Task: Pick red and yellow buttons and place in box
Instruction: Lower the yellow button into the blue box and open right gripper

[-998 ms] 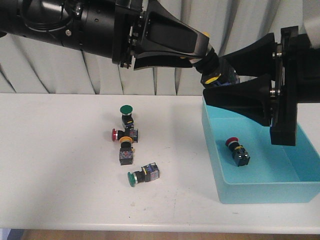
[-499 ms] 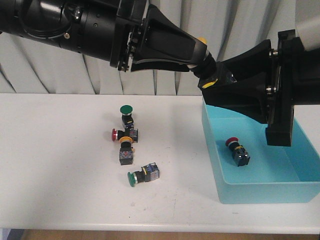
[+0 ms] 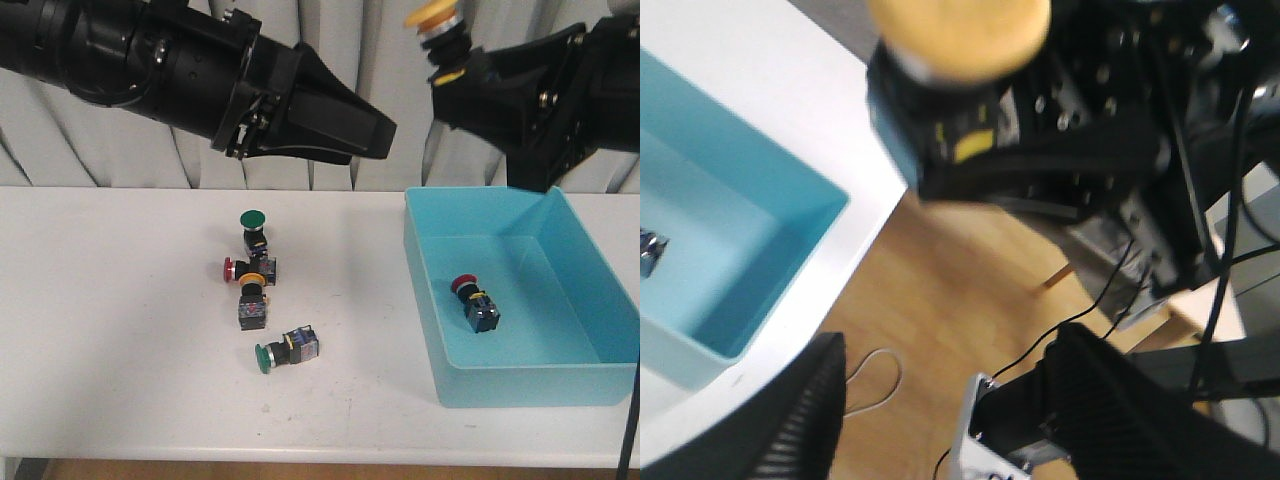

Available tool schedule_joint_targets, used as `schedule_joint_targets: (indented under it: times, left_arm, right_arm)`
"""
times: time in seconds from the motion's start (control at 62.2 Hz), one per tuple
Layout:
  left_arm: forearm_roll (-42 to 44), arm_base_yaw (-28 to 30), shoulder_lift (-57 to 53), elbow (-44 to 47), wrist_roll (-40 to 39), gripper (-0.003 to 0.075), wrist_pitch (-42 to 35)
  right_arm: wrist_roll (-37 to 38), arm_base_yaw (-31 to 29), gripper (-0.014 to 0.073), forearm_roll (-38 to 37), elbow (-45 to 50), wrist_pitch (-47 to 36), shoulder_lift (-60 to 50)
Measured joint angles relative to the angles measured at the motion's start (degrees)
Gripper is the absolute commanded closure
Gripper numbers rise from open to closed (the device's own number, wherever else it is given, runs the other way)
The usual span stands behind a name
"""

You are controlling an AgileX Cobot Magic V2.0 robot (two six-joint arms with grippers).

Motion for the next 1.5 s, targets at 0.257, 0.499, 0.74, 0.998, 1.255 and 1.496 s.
schedule_joint_targets:
  times: [0.257,0.499,0.74,0.998,1.255,1.496]
  left_arm:
    - [6.3,0.0,0.0,0.0,0.0,0.0253,0.4]
    - [14.1,0.0,0.0,0.0,-0.1,0.0253,0.4]
    - [16.5,0.0,0.0,0.0,-0.1,0.0281,0.4]
    - [16.6,0.0,0.0,0.0,-0.1,0.0332,0.4]
    - [16.7,0.0,0.0,0.0,-0.1,0.0385,0.4]
    - [20.0,0.0,0.0,0.0,-0.1,0.0463,0.5]
  right_arm:
    - [6.1,-1.3,0.0600,-7.6,0.0,-12.7,2.7]
    - [24.4,-9.3,0.0600,-22.4,0.0,-13.3,18.1]
    - [31.7,-13.4,0.0596,-27.6,0.0,-10.3,34.4]
    - [35.9,-13.4,0.0479,-30.5,0.0,-9.6,44.1]
    - [35.9,-13.4,0.0142,-30.7,-0.1,-9.6,44.6]
    - [36.1,-13.4,0.0048,-30.5,-0.2,-10.4,44.1]
